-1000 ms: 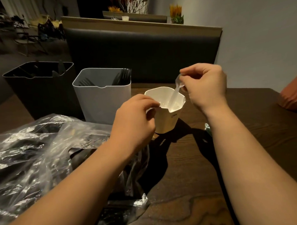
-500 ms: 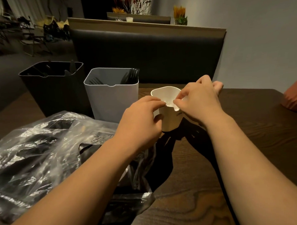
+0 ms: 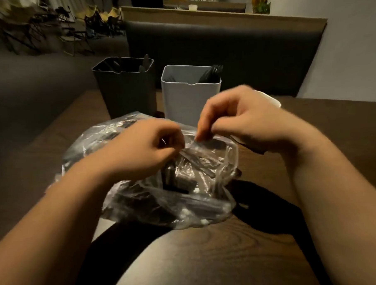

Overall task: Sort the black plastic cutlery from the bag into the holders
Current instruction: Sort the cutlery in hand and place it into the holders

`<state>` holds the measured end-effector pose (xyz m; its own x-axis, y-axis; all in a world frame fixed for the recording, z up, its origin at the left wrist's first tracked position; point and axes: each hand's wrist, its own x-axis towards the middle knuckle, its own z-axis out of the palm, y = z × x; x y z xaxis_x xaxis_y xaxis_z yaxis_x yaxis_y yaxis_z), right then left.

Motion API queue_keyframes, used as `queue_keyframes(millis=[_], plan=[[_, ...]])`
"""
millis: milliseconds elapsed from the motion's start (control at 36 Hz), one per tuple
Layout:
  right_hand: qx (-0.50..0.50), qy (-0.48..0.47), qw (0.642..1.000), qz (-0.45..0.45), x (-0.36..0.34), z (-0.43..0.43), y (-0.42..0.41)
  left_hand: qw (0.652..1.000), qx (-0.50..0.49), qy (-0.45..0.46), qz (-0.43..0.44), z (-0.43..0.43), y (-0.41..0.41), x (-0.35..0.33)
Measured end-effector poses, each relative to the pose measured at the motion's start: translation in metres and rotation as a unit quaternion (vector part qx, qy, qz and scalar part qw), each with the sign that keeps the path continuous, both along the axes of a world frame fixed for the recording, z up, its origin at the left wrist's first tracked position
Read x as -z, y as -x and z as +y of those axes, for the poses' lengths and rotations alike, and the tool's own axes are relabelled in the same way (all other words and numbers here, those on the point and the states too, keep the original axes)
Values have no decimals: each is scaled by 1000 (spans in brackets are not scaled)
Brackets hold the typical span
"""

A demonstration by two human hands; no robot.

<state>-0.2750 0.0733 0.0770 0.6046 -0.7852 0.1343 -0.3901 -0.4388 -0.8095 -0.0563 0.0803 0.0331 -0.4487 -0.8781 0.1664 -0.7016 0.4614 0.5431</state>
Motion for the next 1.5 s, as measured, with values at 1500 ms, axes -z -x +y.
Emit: queue_keyframes(millis=[1500], plan=[[152, 96, 938, 298, 72, 3, -38, 937, 75, 0, -340, 51, -36, 4]])
